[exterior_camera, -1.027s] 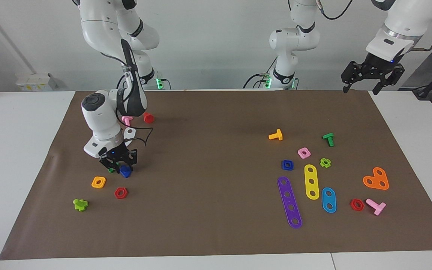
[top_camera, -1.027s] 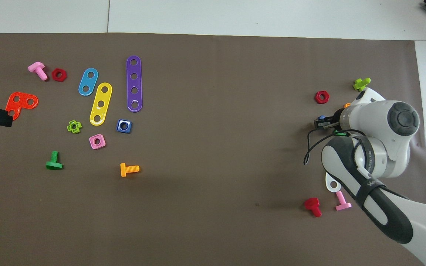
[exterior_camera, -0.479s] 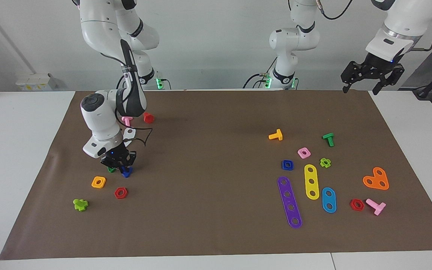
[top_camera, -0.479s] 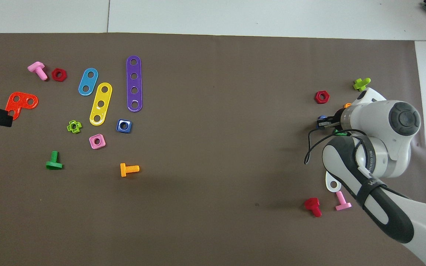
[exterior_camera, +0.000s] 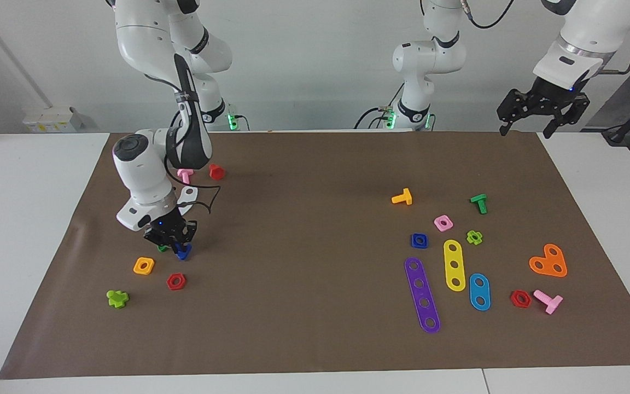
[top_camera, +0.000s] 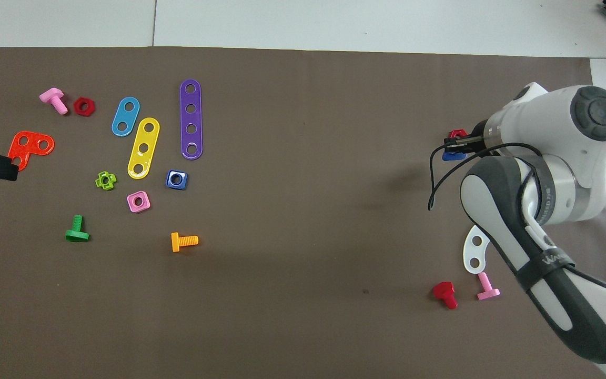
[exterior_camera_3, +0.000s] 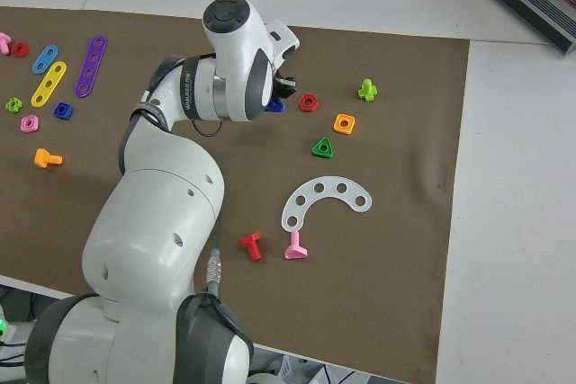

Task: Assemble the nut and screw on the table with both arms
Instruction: 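Carry the blue bolt to the table centre and set it down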

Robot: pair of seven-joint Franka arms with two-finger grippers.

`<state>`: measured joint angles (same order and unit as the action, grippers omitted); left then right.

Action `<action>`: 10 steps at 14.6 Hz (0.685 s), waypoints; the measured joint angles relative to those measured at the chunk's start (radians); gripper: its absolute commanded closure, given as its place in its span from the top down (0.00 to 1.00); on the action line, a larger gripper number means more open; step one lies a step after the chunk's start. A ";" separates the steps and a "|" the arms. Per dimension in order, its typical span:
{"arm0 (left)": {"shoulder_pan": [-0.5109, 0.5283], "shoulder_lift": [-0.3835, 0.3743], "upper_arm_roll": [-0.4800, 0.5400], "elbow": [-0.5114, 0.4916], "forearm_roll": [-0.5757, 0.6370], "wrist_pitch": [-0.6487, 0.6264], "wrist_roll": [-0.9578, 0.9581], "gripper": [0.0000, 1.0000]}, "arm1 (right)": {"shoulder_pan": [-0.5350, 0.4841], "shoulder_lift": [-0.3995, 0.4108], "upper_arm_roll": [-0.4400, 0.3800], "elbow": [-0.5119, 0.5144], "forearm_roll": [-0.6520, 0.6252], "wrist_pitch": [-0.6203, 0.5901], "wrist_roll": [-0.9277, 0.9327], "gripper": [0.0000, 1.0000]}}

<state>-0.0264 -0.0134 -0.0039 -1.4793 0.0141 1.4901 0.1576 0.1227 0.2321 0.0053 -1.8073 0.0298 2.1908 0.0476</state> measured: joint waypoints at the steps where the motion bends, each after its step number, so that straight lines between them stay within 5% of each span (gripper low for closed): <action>1: 0.000 0.000 0.000 0.000 0.000 0.000 0.000 1.00 | 0.042 -0.001 0.002 0.045 -0.003 -0.040 0.066 0.00; 5: 0.000 0.000 0.000 0.000 0.000 0.000 0.000 1.00 | 0.253 0.032 0.010 0.082 -0.025 -0.001 0.389 0.00; 10: 0.000 0.000 0.000 0.000 0.000 0.000 0.000 1.00 | 0.460 0.203 0.011 0.121 -0.226 0.109 0.743 0.00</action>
<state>-0.0264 -0.0134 -0.0040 -1.4793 0.0141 1.4901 0.1576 0.5825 0.4355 0.0167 -1.6859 -0.1963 2.3002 0.7908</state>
